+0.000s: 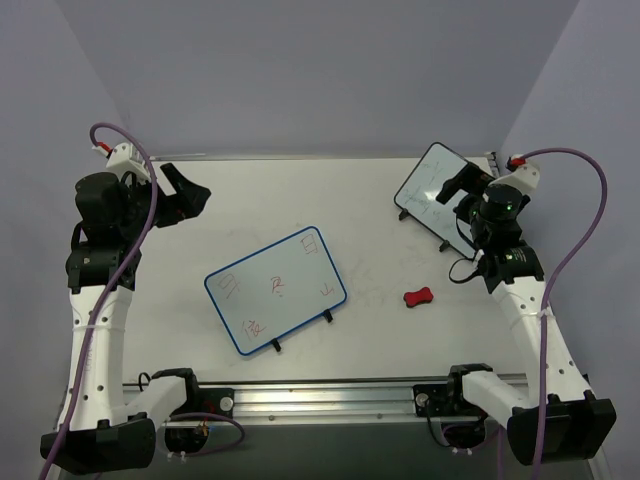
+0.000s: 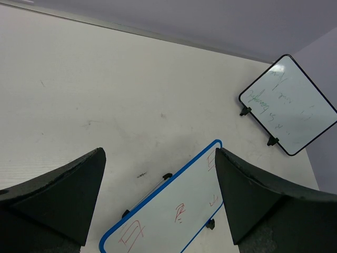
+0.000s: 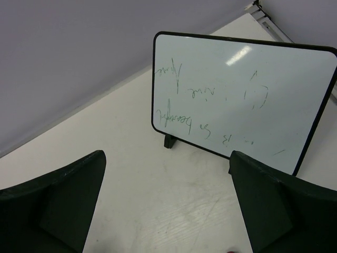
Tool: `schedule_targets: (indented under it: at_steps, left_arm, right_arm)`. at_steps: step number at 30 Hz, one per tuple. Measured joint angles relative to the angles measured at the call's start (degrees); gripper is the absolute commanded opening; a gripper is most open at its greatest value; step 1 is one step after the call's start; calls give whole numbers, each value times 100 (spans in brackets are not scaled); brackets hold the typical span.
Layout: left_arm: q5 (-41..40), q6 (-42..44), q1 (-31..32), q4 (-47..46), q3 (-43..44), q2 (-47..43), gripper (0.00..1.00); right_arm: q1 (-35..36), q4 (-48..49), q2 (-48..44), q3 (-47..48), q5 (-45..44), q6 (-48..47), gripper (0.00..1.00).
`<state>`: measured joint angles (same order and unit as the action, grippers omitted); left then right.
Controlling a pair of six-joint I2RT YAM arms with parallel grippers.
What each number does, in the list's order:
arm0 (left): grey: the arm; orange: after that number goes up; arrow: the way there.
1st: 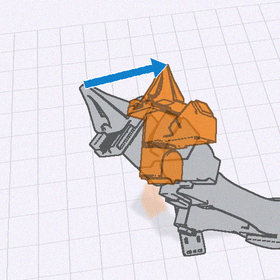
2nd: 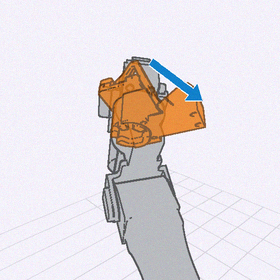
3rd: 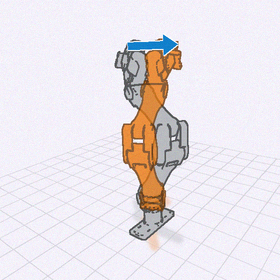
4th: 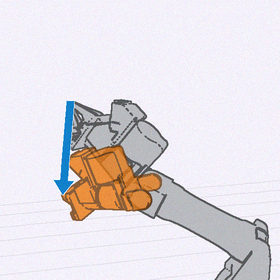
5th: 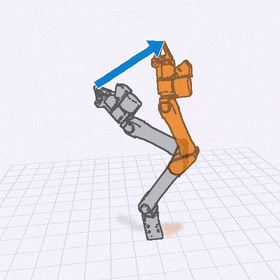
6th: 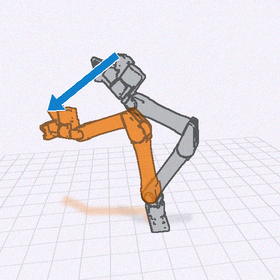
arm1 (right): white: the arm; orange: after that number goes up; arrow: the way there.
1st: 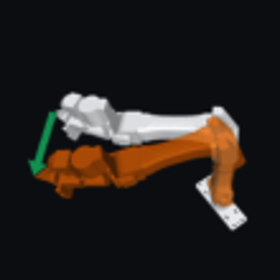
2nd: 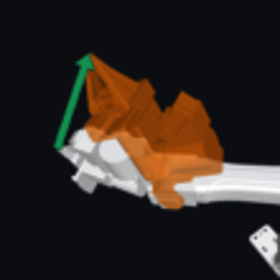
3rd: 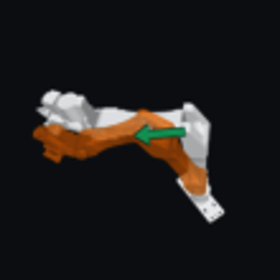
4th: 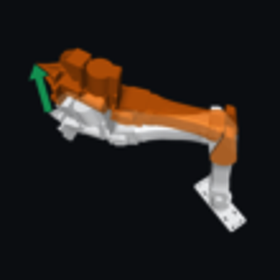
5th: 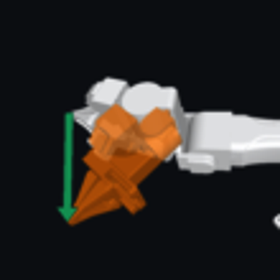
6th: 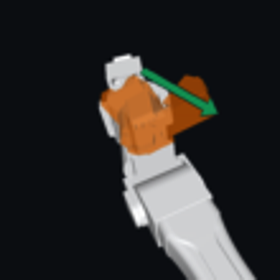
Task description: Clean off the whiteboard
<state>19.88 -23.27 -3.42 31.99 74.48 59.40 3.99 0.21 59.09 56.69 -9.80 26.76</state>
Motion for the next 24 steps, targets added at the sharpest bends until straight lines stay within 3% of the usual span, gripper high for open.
schedule_targets:
  at_steps: [15, 24]
  left_arm:
    - [74, -4, 0, -127, -190, 0, 94]
    - [136, -7, 0, -184, -339, -35, 94]
  right_arm:
    - [203, -916, 275, -7, -479, 544, 100]
    - [1698, -1576, 350, -828, -1508, 1893, 88]
